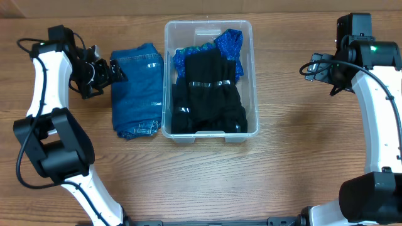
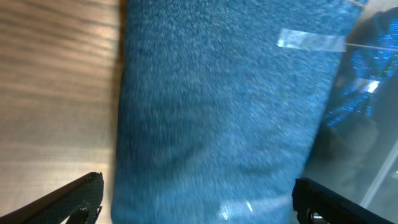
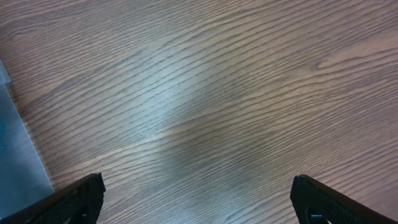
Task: Pack container
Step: 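Grasp the edge of the folded blue jeans with the left gripper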
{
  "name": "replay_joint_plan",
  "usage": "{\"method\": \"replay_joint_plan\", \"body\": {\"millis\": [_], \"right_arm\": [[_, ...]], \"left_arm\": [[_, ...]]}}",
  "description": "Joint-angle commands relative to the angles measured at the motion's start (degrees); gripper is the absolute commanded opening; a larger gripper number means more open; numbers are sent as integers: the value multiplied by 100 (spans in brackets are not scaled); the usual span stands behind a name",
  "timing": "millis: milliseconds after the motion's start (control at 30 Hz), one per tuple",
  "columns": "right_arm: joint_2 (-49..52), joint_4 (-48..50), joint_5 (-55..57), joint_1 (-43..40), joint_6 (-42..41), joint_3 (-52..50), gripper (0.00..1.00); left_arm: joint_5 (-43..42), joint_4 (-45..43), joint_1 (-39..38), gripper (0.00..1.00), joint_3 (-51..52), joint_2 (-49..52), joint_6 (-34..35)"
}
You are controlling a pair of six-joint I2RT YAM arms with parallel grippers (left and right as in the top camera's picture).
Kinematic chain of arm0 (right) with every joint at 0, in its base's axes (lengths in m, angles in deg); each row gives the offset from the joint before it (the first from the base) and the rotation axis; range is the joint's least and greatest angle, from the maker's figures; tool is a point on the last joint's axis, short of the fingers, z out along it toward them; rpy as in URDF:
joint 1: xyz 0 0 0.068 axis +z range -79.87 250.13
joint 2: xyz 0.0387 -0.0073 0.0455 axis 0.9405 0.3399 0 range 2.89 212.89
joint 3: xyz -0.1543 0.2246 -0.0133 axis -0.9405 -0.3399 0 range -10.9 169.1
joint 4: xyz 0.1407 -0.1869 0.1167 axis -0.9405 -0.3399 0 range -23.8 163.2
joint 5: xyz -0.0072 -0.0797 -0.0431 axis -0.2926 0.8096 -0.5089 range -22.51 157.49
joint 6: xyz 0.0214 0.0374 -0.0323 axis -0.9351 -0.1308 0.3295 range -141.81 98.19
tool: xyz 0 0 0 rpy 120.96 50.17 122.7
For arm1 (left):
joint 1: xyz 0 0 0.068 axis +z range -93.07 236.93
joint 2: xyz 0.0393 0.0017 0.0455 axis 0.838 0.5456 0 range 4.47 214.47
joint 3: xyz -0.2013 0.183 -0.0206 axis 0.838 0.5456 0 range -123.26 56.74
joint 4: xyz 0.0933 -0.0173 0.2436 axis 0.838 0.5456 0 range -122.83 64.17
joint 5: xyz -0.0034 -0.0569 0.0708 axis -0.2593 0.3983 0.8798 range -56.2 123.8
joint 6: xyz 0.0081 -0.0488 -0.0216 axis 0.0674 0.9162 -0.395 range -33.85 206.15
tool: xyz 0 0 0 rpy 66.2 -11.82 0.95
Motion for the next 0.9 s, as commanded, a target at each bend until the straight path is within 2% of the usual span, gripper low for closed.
{"method": "replay_joint_plan", "body": {"millis": [0,233,633,867], "right_arm": [[-170,33,57,-13,-20,144,100],[-170,33,57,-13,-20,144,100],[-170,33,57,-13,-20,144,100],[-170,33,57,-13,-22,144,100]], "left_arm": [[-197,-256,-4,100,87,225,-343],[101,-581,-7,100,146,555,-407],[22,-1016,-28,100,382,1340,-452],[-754,-988,-44,95,387,1377,-785]]}}
